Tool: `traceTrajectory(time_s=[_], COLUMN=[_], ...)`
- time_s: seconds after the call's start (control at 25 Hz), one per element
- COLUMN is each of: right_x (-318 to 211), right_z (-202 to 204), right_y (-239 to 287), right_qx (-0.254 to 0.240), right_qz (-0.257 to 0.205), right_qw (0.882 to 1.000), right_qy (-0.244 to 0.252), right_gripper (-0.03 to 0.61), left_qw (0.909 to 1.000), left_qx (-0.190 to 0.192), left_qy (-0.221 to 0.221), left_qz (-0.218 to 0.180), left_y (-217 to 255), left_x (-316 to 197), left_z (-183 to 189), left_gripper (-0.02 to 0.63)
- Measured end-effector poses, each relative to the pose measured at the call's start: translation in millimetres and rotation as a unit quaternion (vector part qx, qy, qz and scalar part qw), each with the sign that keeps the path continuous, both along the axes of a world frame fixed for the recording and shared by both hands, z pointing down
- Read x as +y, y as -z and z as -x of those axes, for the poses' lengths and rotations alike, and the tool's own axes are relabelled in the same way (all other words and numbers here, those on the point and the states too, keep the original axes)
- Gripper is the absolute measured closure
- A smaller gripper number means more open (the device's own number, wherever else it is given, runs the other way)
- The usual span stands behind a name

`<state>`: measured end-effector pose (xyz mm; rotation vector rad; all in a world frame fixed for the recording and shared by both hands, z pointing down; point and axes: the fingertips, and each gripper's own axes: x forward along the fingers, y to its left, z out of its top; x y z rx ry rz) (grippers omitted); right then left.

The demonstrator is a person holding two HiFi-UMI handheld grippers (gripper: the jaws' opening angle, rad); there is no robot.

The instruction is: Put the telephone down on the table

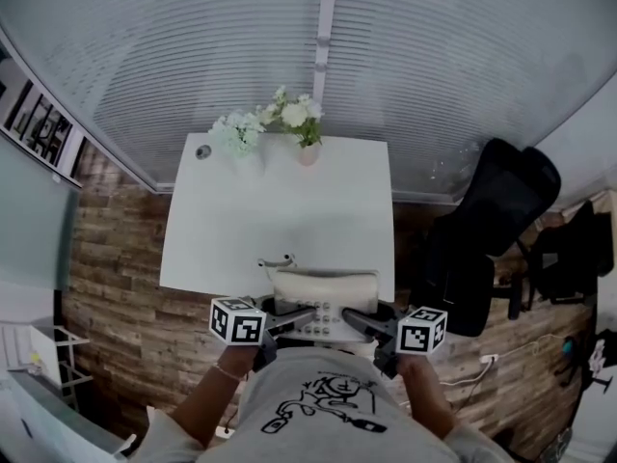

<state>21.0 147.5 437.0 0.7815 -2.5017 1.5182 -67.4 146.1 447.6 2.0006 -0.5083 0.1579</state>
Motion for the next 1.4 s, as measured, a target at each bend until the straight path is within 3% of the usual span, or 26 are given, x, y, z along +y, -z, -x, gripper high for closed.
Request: traceTrajectory(time_s=[0.76, 1.4], right_x=[-38, -73], right_z=[26, -6], right_y=[-6, -9], right_qx=[0.0, -0.014], right_qz=[0.017, 0.021], right_qw=[1.0, 1.0], right_qy=[-0.013, -0.011], right_gripper=[0.298, 0.298], left_qw=[0.9999, 0.9998], left_qx=[0.004, -0.007], left_qy=[-0.012, -0.007], left_qz=[0.009, 0.02], left_y=[-6, -8], left_x=[-40, -74], left_z=[25, -7], left_gripper=[0.325, 0.325])
